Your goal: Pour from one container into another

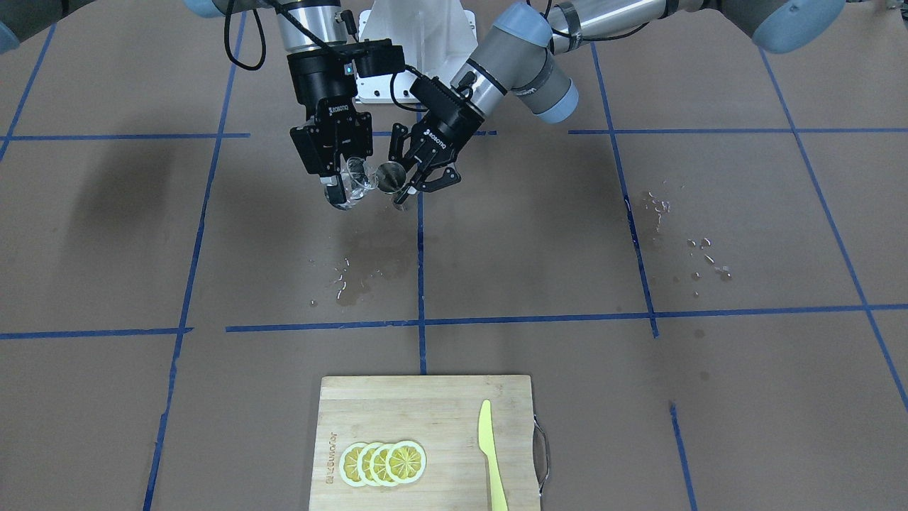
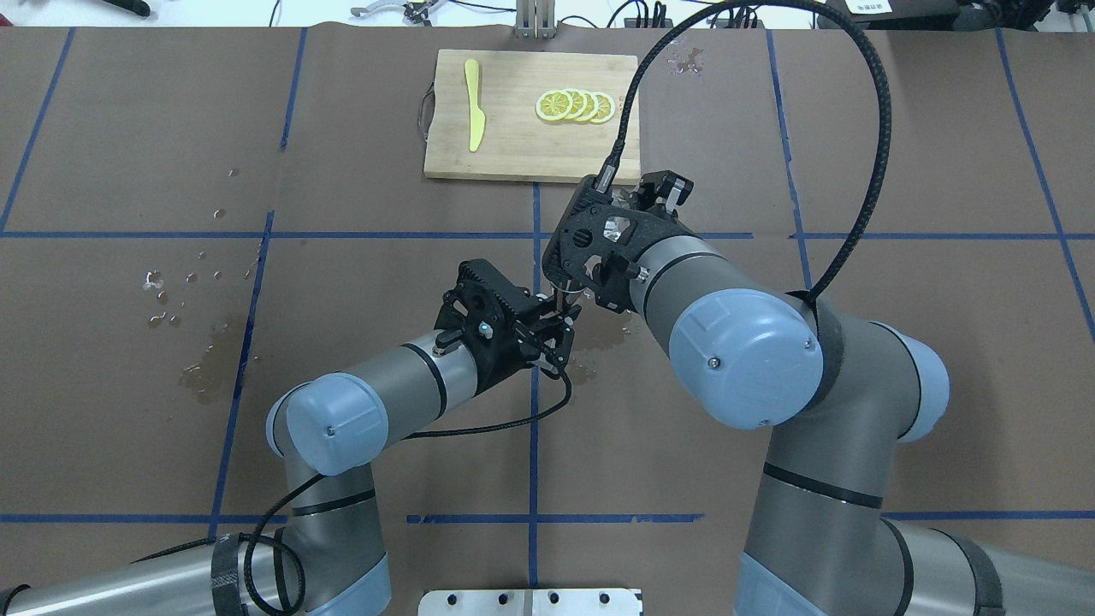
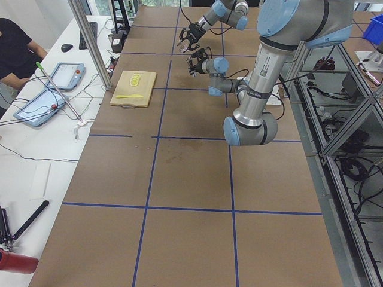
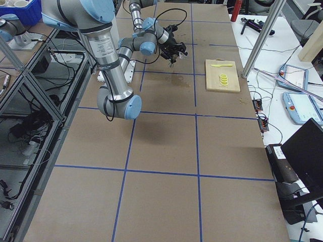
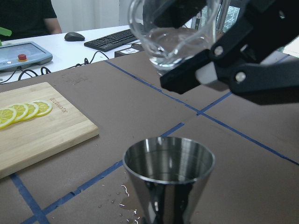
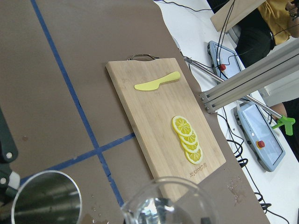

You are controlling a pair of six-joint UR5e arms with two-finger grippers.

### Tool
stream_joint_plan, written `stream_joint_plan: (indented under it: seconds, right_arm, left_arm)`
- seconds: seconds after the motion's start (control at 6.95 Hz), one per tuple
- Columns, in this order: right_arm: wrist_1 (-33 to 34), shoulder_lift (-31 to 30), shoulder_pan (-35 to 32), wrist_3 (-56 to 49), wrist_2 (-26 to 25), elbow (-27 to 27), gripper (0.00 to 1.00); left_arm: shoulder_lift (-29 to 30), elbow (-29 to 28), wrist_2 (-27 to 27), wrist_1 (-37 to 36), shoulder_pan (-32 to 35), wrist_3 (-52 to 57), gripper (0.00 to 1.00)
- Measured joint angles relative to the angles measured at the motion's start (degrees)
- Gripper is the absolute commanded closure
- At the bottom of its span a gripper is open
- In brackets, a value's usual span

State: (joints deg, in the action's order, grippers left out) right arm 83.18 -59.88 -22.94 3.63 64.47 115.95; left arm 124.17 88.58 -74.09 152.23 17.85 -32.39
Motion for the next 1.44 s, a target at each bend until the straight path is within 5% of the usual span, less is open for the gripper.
stream_joint_plan:
  seconds: [1.44]
  right_arm:
    - [8.24, 3.89, 5.21, -16.67, -14.14, 0.33, 1.00]
  left_arm:
    - [0.01, -0.07, 0.17, 0.00, 0.07, 0.75, 1.00]
